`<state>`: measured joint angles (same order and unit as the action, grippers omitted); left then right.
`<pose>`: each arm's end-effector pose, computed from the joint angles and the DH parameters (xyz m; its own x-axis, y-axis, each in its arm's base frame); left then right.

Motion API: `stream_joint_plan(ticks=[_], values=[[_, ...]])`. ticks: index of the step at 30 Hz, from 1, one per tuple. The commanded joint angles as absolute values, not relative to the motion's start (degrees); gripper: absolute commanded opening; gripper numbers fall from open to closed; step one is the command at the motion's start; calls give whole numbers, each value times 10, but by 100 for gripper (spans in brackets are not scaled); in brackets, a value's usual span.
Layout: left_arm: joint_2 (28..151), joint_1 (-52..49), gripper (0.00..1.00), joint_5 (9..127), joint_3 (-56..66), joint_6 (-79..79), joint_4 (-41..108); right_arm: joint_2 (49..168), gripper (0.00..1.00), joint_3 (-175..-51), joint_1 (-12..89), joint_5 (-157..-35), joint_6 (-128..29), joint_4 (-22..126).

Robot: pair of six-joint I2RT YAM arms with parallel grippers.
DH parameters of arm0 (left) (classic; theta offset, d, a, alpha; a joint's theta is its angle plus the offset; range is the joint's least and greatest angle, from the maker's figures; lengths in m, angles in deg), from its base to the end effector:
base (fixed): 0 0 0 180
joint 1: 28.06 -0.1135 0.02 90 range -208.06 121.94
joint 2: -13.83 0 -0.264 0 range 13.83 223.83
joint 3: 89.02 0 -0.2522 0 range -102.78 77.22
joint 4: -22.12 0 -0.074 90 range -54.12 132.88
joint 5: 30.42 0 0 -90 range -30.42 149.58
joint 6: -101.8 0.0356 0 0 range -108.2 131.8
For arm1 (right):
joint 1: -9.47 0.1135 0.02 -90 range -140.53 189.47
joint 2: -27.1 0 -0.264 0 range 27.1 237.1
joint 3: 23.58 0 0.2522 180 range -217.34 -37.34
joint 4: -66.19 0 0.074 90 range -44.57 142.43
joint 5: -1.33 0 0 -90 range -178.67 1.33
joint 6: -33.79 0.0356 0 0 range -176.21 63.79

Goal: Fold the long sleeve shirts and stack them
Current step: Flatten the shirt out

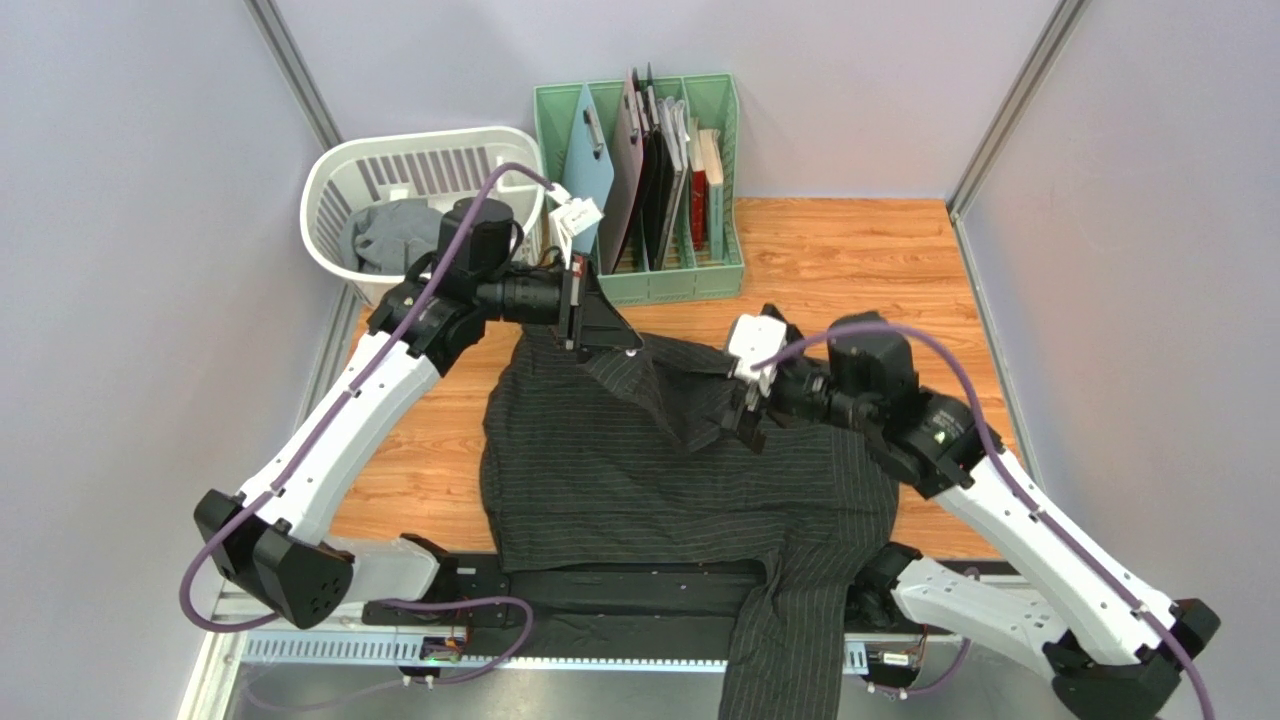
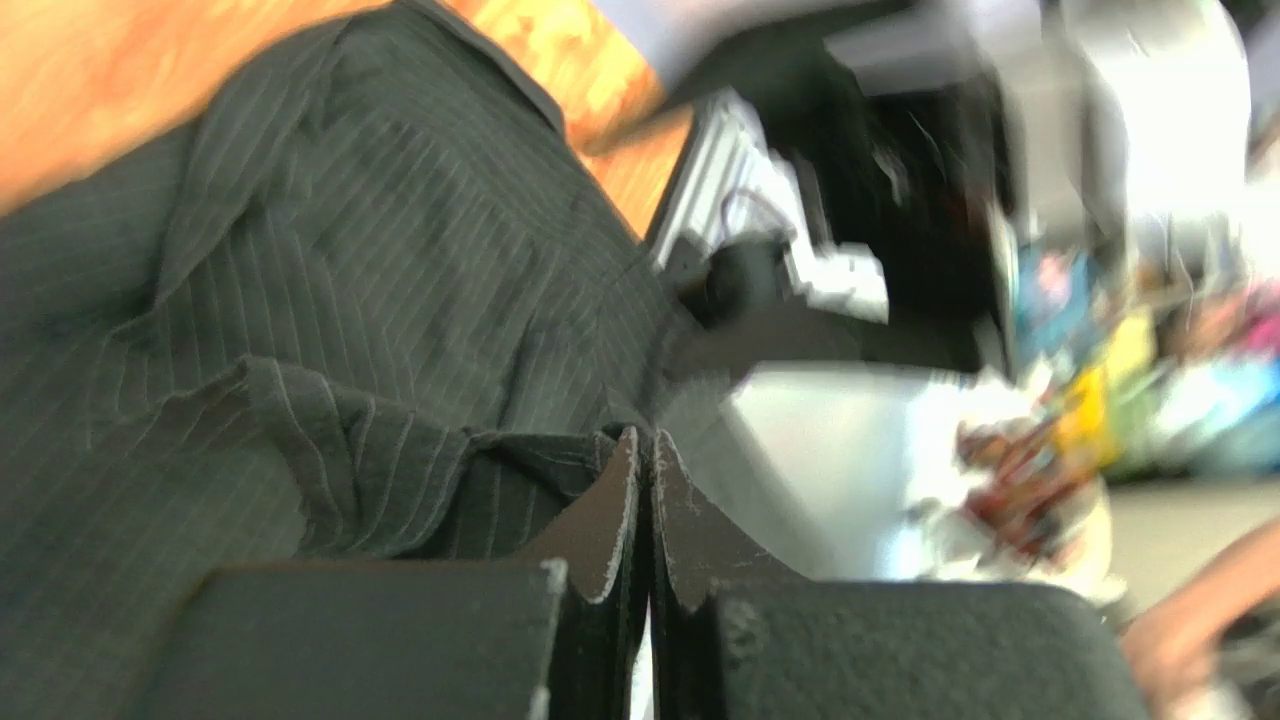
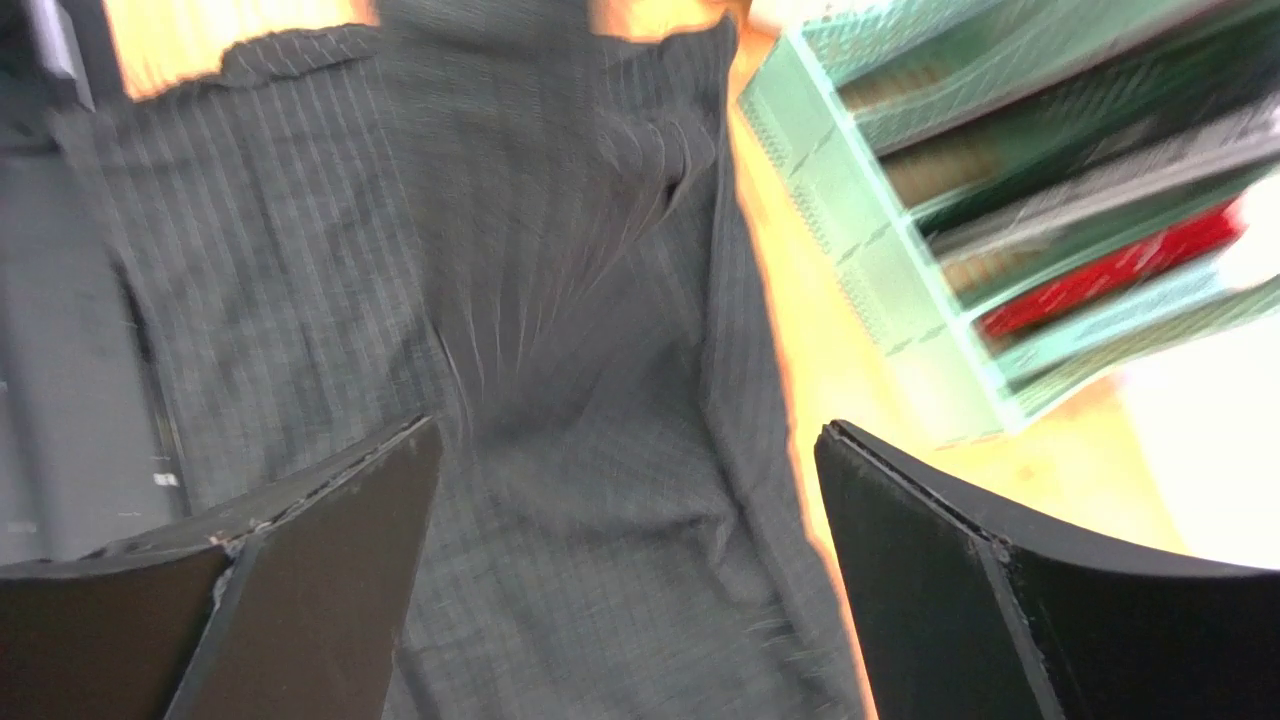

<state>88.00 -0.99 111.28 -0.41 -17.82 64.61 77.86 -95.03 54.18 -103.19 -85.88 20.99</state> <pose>0.2328 -0.1504 0.4011 -0.7822 0.0557 -0.6206 0.6067 0.2950 -0.7382 0.1271 0.1383 0.3621 0.1612 -0.5147 -0.8421 -0.8786 0.3139 -0.3600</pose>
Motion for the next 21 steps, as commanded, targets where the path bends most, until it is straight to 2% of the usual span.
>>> stream_joint_plan(ticks=[1,4,8,13,16,21], values=[[861,48,0,1135,-65,120,810,841,100,-998,446,-1222,-767,125],[839,82,0,1150,-70,236,850,888,100,-1027,434,-1293,-747,111],[810,174,0,1086,-78,419,938,911,100,-1033,433,-1326,-755,147],[782,275,0,991,-44,568,1006,958,100,-1074,437,-1363,-896,110],[751,327,0,938,-4,641,1000,980,100,-1094,473,-1356,-973,48],[710,406,0,854,79,735,976,1036,100,-1098,505,-1341,-1040,64]])
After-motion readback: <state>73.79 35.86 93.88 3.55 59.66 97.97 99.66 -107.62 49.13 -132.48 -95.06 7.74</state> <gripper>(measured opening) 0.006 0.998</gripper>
